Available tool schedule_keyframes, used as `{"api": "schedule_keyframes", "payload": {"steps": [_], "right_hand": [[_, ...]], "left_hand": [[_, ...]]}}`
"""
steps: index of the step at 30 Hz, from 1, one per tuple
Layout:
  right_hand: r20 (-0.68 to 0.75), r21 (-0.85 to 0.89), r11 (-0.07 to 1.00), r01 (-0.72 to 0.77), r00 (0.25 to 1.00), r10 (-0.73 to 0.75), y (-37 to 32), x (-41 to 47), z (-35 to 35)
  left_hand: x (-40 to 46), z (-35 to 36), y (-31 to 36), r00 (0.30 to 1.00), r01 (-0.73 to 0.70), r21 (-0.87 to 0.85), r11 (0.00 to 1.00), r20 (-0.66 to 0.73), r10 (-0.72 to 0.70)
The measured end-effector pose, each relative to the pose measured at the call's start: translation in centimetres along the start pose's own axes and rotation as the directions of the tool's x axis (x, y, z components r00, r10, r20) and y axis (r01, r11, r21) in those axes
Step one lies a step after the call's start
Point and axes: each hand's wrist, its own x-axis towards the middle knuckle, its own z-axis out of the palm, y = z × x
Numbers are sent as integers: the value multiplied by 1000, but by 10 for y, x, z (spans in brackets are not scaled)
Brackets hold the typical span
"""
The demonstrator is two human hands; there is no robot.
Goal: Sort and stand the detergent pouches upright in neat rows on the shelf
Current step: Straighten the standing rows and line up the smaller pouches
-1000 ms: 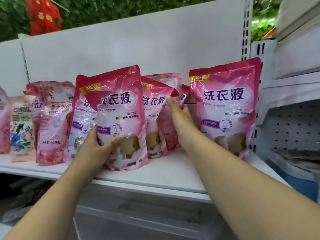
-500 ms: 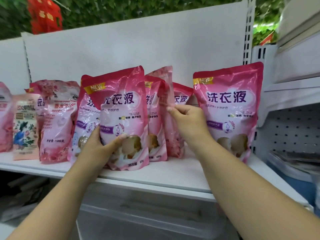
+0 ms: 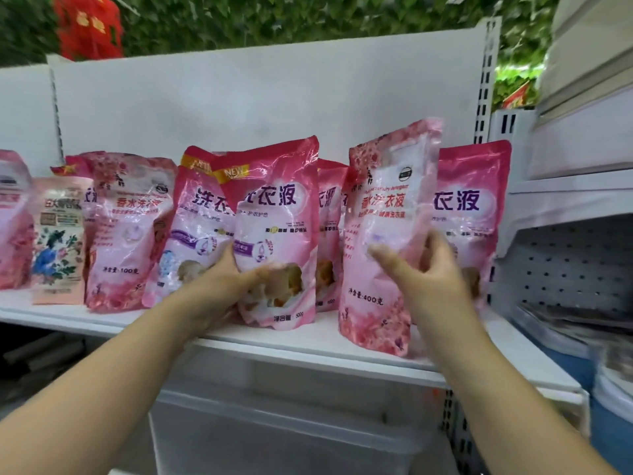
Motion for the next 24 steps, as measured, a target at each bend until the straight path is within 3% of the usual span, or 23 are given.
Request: {"api": "schedule_keyframes", "payload": {"steps": [1,3,7,11,17,21,24], "right_hand": [[48,-54,998,-36,998,39,5,-2,3],[3,-97,994,-58,998,58,8,-6,4],[-125,76,995,-70,989,79,3,-13,-19],[-232,52,998,-30,972,42,0,-22,-43],[-197,-186,982,-40,980,3,5,-24,-43],[-188,-167,982,-83,981,51,9,-22,-50],[-183,-124,989,-78,982,55,8,-20,-52]], "left_hand": [[-9,7,13,1000,-7,41,999,-5,7],[-7,13,13,1000,8,93,996,6,-8],[18,16,-3,998,56,35,998,11,-57],[37,33,-5,999,36,105,994,-18,-35],[51,53,-1,996,31,121,992,-87,-21],[50,51,-11,991,41,27,999,-128,-38],[33,45,-11,977,-34,174,984,-199,69]]}}
